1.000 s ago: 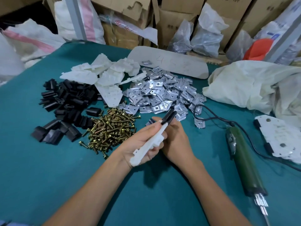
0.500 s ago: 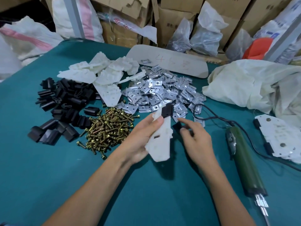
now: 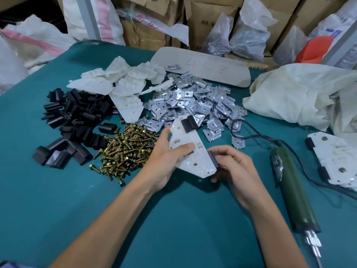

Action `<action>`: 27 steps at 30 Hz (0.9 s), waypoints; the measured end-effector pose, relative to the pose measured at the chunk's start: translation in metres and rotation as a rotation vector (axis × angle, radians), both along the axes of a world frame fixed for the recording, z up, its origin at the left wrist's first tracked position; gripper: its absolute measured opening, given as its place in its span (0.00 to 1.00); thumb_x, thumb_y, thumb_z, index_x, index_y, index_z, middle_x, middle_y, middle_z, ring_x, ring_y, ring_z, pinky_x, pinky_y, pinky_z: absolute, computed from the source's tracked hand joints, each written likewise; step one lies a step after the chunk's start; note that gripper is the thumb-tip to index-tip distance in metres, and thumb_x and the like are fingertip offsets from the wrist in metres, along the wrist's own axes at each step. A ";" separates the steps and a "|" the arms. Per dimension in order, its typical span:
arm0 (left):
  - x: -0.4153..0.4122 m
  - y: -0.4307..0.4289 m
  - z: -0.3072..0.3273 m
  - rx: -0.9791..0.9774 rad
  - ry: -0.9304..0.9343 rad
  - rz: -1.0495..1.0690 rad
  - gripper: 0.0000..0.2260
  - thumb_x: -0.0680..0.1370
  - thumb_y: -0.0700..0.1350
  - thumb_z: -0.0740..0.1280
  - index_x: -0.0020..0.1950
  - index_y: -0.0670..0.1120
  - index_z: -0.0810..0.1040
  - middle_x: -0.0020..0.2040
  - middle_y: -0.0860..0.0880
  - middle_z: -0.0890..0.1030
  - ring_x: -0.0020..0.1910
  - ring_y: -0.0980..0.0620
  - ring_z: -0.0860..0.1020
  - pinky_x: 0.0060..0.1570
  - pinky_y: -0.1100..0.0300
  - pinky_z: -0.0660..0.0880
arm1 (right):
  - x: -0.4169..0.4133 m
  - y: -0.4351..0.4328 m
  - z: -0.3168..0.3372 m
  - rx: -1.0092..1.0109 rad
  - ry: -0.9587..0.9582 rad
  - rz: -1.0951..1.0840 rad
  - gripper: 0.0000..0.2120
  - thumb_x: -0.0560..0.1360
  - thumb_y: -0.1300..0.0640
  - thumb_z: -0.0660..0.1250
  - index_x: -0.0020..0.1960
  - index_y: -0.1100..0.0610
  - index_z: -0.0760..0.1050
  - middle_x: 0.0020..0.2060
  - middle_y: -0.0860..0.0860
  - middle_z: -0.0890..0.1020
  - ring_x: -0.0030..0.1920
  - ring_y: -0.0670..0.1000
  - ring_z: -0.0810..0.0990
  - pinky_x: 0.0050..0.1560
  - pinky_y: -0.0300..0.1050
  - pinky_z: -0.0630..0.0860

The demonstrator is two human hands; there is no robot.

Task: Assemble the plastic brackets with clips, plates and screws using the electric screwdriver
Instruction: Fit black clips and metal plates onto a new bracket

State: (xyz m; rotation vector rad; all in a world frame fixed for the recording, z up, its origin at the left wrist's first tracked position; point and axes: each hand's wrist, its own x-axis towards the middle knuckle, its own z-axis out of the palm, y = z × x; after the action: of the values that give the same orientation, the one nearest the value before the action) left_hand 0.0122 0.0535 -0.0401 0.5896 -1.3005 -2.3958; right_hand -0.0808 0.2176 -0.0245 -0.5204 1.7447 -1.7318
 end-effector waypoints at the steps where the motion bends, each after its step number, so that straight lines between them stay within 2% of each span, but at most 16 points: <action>1: 0.000 0.000 -0.001 -0.027 -0.002 0.011 0.27 0.76 0.32 0.72 0.71 0.49 0.68 0.61 0.41 0.82 0.57 0.41 0.83 0.54 0.45 0.82 | 0.000 0.000 0.001 -0.007 0.000 -0.011 0.10 0.71 0.59 0.66 0.47 0.54 0.85 0.40 0.58 0.84 0.35 0.53 0.80 0.31 0.44 0.77; 4: 0.000 0.001 -0.004 -0.103 0.004 0.037 0.30 0.75 0.33 0.73 0.73 0.50 0.66 0.62 0.43 0.82 0.58 0.44 0.83 0.52 0.51 0.82 | -0.001 0.002 0.002 -0.008 0.044 -0.032 0.08 0.76 0.65 0.69 0.50 0.56 0.85 0.38 0.57 0.83 0.33 0.55 0.79 0.32 0.44 0.78; 6: 0.001 0.001 -0.007 -0.168 -0.005 0.048 0.31 0.76 0.35 0.73 0.74 0.51 0.66 0.61 0.48 0.83 0.59 0.46 0.83 0.52 0.53 0.82 | -0.003 0.003 0.000 0.028 0.104 -0.047 0.10 0.78 0.68 0.69 0.51 0.56 0.84 0.37 0.54 0.83 0.30 0.54 0.79 0.34 0.43 0.78; 8: 0.001 0.000 -0.010 -0.249 -0.029 0.064 0.31 0.76 0.36 0.74 0.74 0.52 0.65 0.59 0.53 0.83 0.58 0.49 0.83 0.54 0.51 0.81 | -0.001 0.003 -0.002 0.055 0.171 -0.054 0.11 0.77 0.67 0.72 0.51 0.51 0.85 0.34 0.50 0.82 0.30 0.51 0.79 0.36 0.39 0.77; 11: 0.001 0.000 -0.013 -0.329 -0.063 0.087 0.32 0.77 0.36 0.73 0.75 0.53 0.64 0.57 0.56 0.83 0.57 0.51 0.83 0.56 0.49 0.81 | 0.005 0.001 -0.004 0.084 0.282 -0.014 0.14 0.75 0.64 0.76 0.50 0.44 0.85 0.35 0.51 0.82 0.33 0.48 0.81 0.38 0.36 0.77; 14: 0.001 0.000 -0.014 -0.360 -0.079 0.095 0.32 0.77 0.35 0.72 0.75 0.52 0.63 0.55 0.58 0.83 0.56 0.53 0.83 0.55 0.49 0.82 | 0.005 -0.001 -0.006 0.082 0.324 -0.018 0.16 0.74 0.63 0.77 0.49 0.42 0.85 0.38 0.55 0.81 0.35 0.51 0.83 0.40 0.37 0.77; 16: 0.001 -0.001 -0.014 -0.345 -0.081 0.092 0.31 0.77 0.35 0.72 0.75 0.52 0.63 0.55 0.57 0.84 0.57 0.51 0.83 0.56 0.47 0.81 | 0.003 -0.001 -0.005 0.084 0.305 -0.012 0.14 0.74 0.63 0.77 0.50 0.43 0.85 0.37 0.54 0.82 0.36 0.54 0.82 0.40 0.37 0.76; 21: 0.000 0.000 -0.012 -0.290 -0.075 0.044 0.32 0.77 0.34 0.72 0.75 0.52 0.63 0.61 0.46 0.82 0.57 0.46 0.83 0.56 0.44 0.81 | 0.003 0.002 -0.005 0.023 0.211 -0.020 0.11 0.74 0.64 0.77 0.50 0.50 0.85 0.33 0.47 0.79 0.32 0.47 0.76 0.36 0.33 0.73; 27: 0.002 0.000 -0.010 -0.304 -0.087 0.020 0.32 0.77 0.34 0.72 0.76 0.52 0.62 0.59 0.47 0.83 0.56 0.48 0.84 0.52 0.48 0.82 | 0.003 0.001 -0.007 0.048 0.228 -0.020 0.11 0.73 0.63 0.77 0.49 0.48 0.85 0.35 0.45 0.77 0.32 0.47 0.73 0.35 0.34 0.72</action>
State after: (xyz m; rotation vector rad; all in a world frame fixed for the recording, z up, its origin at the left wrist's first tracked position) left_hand 0.0143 0.0537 -0.0503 0.6169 -1.6469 -2.1178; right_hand -0.0777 0.2188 -0.0313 -0.7043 1.9495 -1.6944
